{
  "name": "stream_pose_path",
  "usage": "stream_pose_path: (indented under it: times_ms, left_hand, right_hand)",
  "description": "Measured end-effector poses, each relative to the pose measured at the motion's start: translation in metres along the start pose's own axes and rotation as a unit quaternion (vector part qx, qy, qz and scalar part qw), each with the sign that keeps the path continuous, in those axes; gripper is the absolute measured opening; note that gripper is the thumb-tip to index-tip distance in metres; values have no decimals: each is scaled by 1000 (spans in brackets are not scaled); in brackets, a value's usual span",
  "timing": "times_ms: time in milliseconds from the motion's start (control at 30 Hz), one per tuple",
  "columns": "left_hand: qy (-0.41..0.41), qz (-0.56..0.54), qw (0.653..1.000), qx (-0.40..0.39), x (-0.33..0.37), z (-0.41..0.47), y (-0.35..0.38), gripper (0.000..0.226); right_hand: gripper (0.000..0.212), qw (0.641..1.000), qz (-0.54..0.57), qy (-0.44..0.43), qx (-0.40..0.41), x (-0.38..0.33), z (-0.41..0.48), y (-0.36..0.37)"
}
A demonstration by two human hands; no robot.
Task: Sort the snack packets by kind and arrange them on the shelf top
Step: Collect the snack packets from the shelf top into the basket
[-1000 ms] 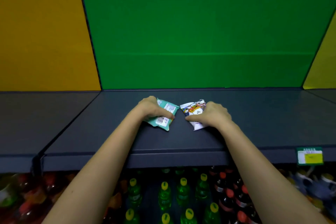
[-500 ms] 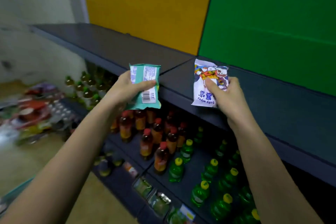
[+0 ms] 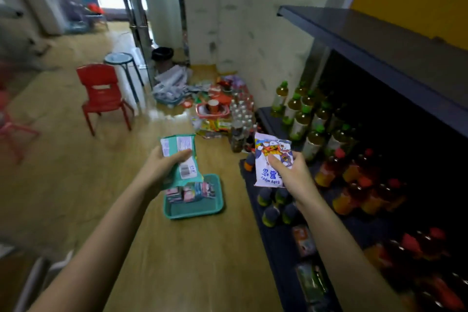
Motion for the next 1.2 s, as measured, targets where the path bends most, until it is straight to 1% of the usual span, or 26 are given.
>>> stream_pose_path:
  times_ms: [100,233,300,400,567,667,800,933,1067,1133,1200]
  left_hand:
    - [-47,-8,998,44,-24,57,-49,3]
    - [-90,8,993,73,-47,124,-85,7]
    - [-111,12,991,73,-57,155,-94,7]
    - [-130,11,989,73,-74,202,-98,14]
    - [-165,2,983,80,-119,280,-98,21]
    - [-191,-2,977,95,-157,321,-102,23]
    - [-234,6,967,101,-206,373,-114,28]
    - [-239,22,966,97,-258,426,-121,28]
    - [-234,26,967,93,-342,479,-129,33]
    - [-229,37,968,92,-388,505,-136,32]
    - [-225,43,969,90,-435,528,-145,33]
  right_hand:
    - [38,999,-16,30,-32,26,49,83]
    - [37,996,-30,68,-55,57,98,159]
    - [36,994,-31,77,-65,67,119,184]
    - [37,992,-42,84,-81,84,159,212]
    - [35,986,-50,123,-99,134,235,251]
    - [30,981,-59,138,-121,168,277,274]
    - [30,973,-67,183,-121,211,324,295]
    - [32,969,-90,194,-125,266,363,322]
    - [36,965,-91,193,-155,346,394,360]
    - [41,958,-99,197,-186,394,406,382]
    - [39,948,-108,197,-224,445,418,404]
Point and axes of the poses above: each hand's wrist, its own z-axis towards the middle knuckle, its own y-axis out of the palm, x = y × z, the point moved 5 cm from there along z, towards the middle knuckle, and after that the axes turned 4 degrees about x, right-handed, at the moved point
